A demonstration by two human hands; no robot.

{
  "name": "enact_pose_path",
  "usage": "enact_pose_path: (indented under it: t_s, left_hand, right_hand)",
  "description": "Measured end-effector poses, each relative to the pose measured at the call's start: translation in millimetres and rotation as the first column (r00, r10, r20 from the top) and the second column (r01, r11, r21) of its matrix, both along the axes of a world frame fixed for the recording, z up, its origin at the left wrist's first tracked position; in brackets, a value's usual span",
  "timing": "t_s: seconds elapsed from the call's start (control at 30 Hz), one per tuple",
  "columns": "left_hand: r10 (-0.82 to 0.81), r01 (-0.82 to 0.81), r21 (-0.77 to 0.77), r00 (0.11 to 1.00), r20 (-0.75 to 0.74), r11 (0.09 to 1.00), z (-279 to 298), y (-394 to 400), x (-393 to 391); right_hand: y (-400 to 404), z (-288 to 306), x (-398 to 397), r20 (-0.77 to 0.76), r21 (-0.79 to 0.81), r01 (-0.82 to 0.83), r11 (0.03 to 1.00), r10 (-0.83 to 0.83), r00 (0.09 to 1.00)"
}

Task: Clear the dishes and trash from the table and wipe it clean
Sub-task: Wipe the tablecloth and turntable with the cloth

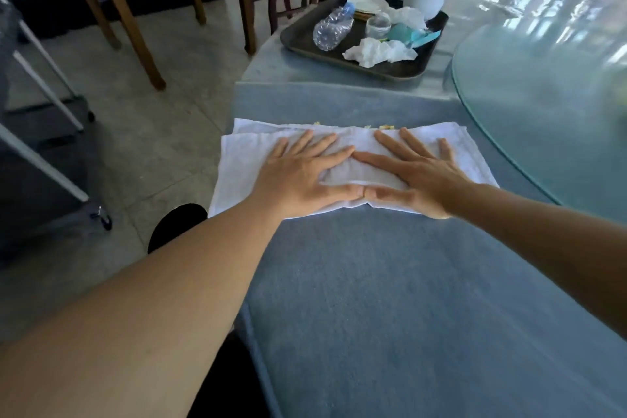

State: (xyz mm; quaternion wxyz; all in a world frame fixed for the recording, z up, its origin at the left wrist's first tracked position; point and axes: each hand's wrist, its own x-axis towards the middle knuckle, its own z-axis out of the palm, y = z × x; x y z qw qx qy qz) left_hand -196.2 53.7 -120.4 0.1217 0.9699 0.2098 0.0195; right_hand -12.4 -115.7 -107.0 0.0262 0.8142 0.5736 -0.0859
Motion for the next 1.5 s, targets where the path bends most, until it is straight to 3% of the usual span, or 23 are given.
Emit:
enact_pose_path:
  t_s: [0.3,0.8,1.1,1.5]
  left_hand:
    - [-0.153,0.153,0.009,0.988,0.004,0.988,0.1,48.0,28.2]
    - [-0.142,0.142,0.000,0.989,0.050,0.990,-2.2,45.1,26.5]
    - [-0.159,0.168,-0.059,0.979,0.125,0.984,-5.3,43.0,26.3]
    - [-0.189,0.196,-0.056,0.976,0.113,0.979,-8.2,42.7,26.3]
  right_hand:
    - [22.3,-0.4,1.7,-0.001,0.011,0.116,0.993,-0.116,0.993]
    - [26.8,6.6,-3.3,0.016,-0.025,0.162,0.987,-0.161,0.987]
    - [32.1,15.8,-11.2,0.128,-0.078,0.174,0.982,-0.163,0.978]
    - [32.9,13.6,-8.8,0.080,-0.071,0.191,0.979,-0.185,0.979]
